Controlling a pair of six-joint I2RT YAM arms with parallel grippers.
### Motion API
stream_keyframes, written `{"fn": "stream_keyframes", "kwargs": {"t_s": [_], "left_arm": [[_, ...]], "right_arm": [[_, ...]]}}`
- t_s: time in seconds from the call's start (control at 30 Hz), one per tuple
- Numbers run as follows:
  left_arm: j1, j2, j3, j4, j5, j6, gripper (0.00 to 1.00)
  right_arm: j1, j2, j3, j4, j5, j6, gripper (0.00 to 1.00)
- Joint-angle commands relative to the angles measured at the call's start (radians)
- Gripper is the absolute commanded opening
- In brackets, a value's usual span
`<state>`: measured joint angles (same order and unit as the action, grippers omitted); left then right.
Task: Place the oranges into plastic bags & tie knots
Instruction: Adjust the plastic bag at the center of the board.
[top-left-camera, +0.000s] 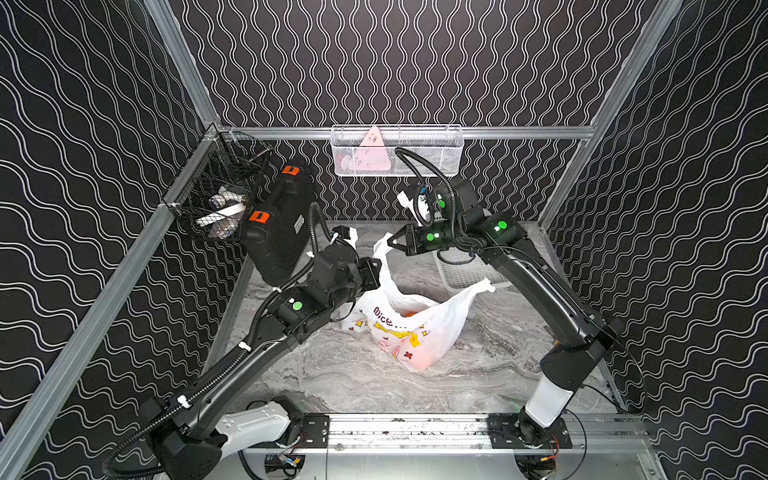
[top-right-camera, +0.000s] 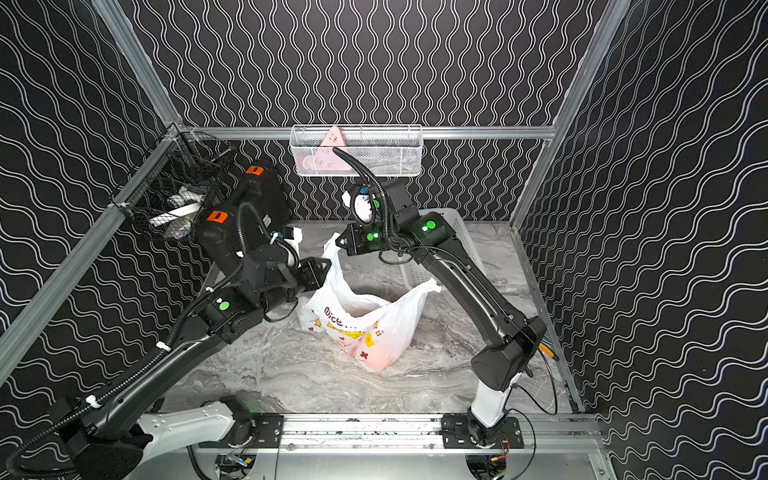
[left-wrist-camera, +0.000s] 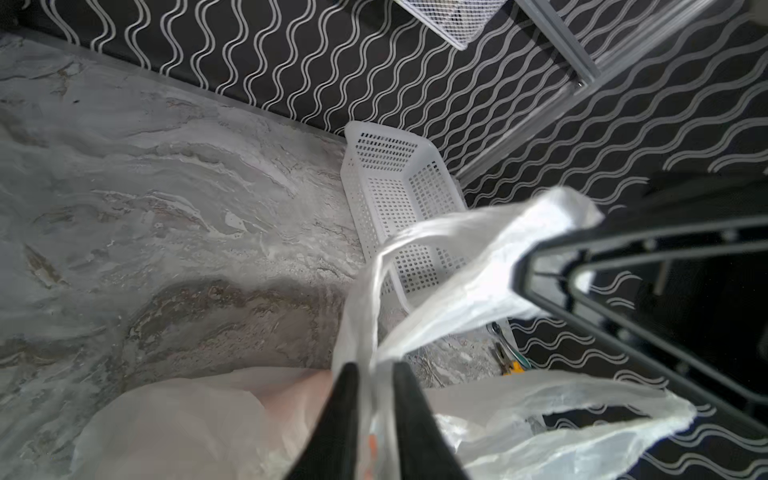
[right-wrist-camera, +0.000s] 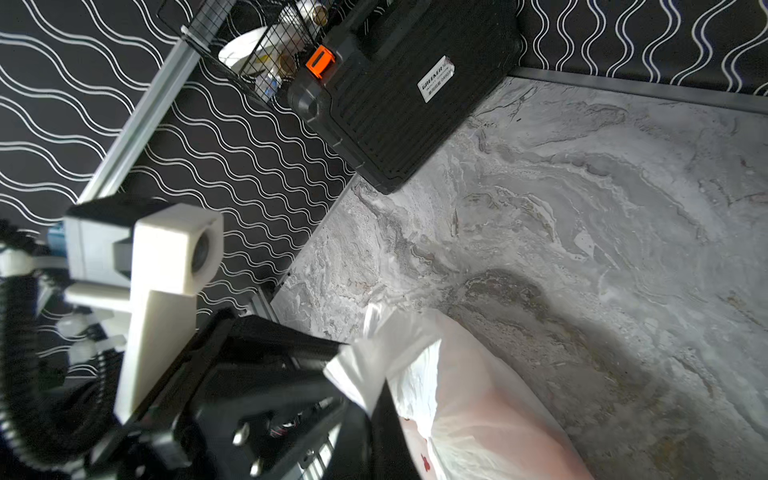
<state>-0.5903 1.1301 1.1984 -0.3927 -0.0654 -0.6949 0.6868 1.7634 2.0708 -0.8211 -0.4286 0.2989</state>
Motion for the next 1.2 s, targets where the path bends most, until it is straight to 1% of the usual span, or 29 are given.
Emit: {"fn": "stream_keyframes", "kwargs": {"t_s": [0.0, 0.03, 0.1, 0.17, 0.27, 0.37, 0.4, 0.53, 0.63, 0.7, 0.83, 1.0, 1.07, 1.1, 1.17], "left_arm": [[0.047, -0.006, 0.038, -0.081, 0.192, 0.21, 0.84], [0.074, -0.003, 0.045, -0.103, 0.254, 0.248, 0.89], [0.138, 0.002, 0.036, -0.098, 0.421, 0.308, 0.97], [0.21, 0.002, 0.007, -0.043, 0.565, 0.327, 0.99], [0.288, 0.017, -0.054, 0.145, 0.784, 0.278, 0.99], [0.31, 0.049, -0.109, 0.354, 0.952, 0.195, 0.99], [0.312, 0.056, -0.123, 0.4, 0.991, 0.181, 0.99], [0.328, 0.058, -0.201, 0.569, 1.067, 0.142, 0.99], [0.337, 0.069, -0.231, 0.599, 1.086, 0.156, 0.99], [0.354, 0.075, -0.264, 0.655, 1.095, 0.141, 0.99], [0.382, 0.118, -0.32, 0.888, 1.14, 0.018, 0.99], [0.383, 0.202, -0.362, 1.101, 1.16, -0.076, 0.99], [0.383, 0.238, -0.379, 1.258, 1.166, -0.168, 0.99], [0.383, 0.256, -0.383, 1.308, 1.168, -0.198, 0.98], [0.383, 0.286, -0.389, 1.377, 1.171, -0.243, 0.92]], "right_arm": [[0.0, -0.009, 0.021, 0.002, -0.033, -0.003, 0.0], [0.0, -0.013, 0.024, -0.004, -0.042, -0.004, 0.0], [0.001, -0.019, 0.027, -0.018, -0.065, -0.007, 0.0], [0.0, -0.029, 0.022, -0.028, -0.097, -0.018, 0.0], [0.0, -0.041, 0.012, -0.041, -0.152, -0.04, 0.0], [-0.001, -0.039, 0.017, -0.052, -0.209, -0.06, 0.0], [-0.001, -0.033, 0.028, -0.059, -0.223, -0.065, 0.0], [-0.001, -0.019, 0.065, -0.072, -0.275, -0.076, 0.0], [-0.004, -0.012, 0.082, -0.074, -0.29, -0.077, 0.0], [-0.009, -0.006, 0.088, -0.077, -0.309, -0.079, 0.0], [-0.02, 0.001, 0.093, -0.096, -0.332, -0.095, 0.0], [-0.042, 0.002, 0.086, -0.098, -0.351, -0.091, 0.0], [-0.046, 0.008, 0.091, -0.098, -0.352, -0.086, 0.0], [-0.047, 0.011, 0.097, -0.097, -0.348, -0.084, 0.0], [-0.049, 0.02, 0.112, -0.101, -0.348, -0.081, 0.0]]}}
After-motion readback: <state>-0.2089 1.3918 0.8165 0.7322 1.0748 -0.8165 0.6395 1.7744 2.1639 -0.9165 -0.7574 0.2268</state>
